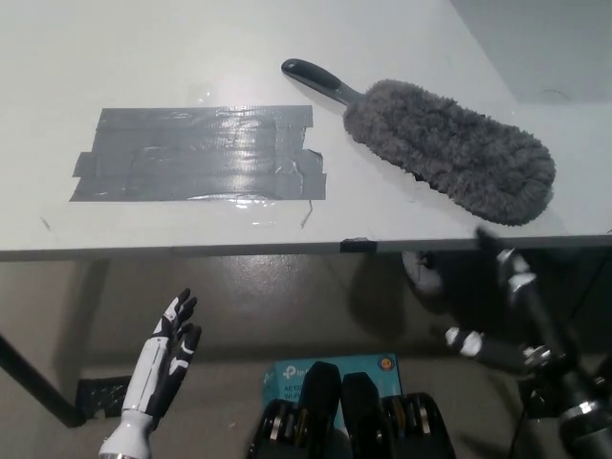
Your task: A grey duster is kept infront of the robot in the middle of the table and the robot extends its right arm to grab the duster, picks it up and hands it to a person
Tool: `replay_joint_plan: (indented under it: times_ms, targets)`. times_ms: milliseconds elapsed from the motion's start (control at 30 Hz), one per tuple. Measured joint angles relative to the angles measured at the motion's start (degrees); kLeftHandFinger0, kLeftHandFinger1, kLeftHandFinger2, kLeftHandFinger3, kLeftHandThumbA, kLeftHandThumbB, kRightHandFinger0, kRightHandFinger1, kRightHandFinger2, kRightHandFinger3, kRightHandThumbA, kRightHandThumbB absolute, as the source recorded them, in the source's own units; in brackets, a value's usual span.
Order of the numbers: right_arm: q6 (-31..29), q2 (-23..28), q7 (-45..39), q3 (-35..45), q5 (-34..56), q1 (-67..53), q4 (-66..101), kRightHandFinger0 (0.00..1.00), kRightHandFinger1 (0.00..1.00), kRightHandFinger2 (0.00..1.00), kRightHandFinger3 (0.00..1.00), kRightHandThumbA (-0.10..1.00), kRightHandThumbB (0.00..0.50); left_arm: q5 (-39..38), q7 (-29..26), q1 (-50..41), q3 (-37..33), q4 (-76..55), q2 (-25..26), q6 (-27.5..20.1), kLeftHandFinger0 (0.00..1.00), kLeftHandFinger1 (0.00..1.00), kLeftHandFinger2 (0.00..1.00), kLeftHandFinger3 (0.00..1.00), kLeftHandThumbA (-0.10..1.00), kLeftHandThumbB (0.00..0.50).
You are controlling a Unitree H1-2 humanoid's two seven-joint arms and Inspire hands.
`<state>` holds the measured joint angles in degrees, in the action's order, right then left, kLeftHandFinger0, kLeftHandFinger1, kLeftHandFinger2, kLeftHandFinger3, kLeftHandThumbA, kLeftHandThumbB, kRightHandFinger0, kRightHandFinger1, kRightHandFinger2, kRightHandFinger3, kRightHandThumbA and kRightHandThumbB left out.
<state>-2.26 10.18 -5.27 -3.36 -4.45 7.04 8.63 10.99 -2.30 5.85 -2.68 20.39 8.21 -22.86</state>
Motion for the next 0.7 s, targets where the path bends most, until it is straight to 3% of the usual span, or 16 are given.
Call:
replay_joint_plan:
  times_ms: [133,200,267,333,433,700]
  targets:
    - [4.22,2.6,-0.08,3.15,-0.11,3.96,7.63,1.0,1.0,1.0,1.0,1.0,0.323,0.48,-0.26,-0.02,-0.01,0.09,0.02,-0.82,0.98,1.0,1.0,1.0,0.96,0.223]
    - [6.16,3.81,-0.21,3.89,-0.21,6.69,8.87,1.0,1.0,1.0,1.0,1.0,0.369,0.66,-0.36,-0.05,-0.02,0.1,0.01,-0.95,0.98,1.0,1.0,1.0,0.96,0.228]
    - [7.83,4.88,-0.4,4.16,-0.36,9.32,9.0,1.0,1.0,1.0,1.0,1.0,0.362,0.82,-0.45,-0.09,-0.01,0.1,0.01,-1.03,0.99,1.0,1.0,1.0,0.97,0.238]
    - [11.11,6.87,-0.97,4.21,-0.72,15.21,8.01,1.0,1.0,1.0,1.0,1.0,0.403,1.07,-0.57,-0.15,-0.02,0.1,-0.03,-1.13,0.99,1.0,1.0,1.0,0.97,0.243]
    - [14.7,8.55,-2.27,3.03,-0.94,22.44,1.86,1.0,1.0,1.0,1.0,1.0,0.457,1.14,-0.78,-0.23,-0.03,0.15,-0.04,-1.14,0.99,1.0,1.0,1.0,0.97,0.253]
    - [19.93,11.35,-5.66,-5.41,-4.04,38.4,-20.67,1.0,1.0,1.0,1.0,1.0,0.462,1.17,-0.8,-0.25,-0.01,0.16,-0.04,-1.23,0.99,1.0,1.0,1.0,0.97,0.241]
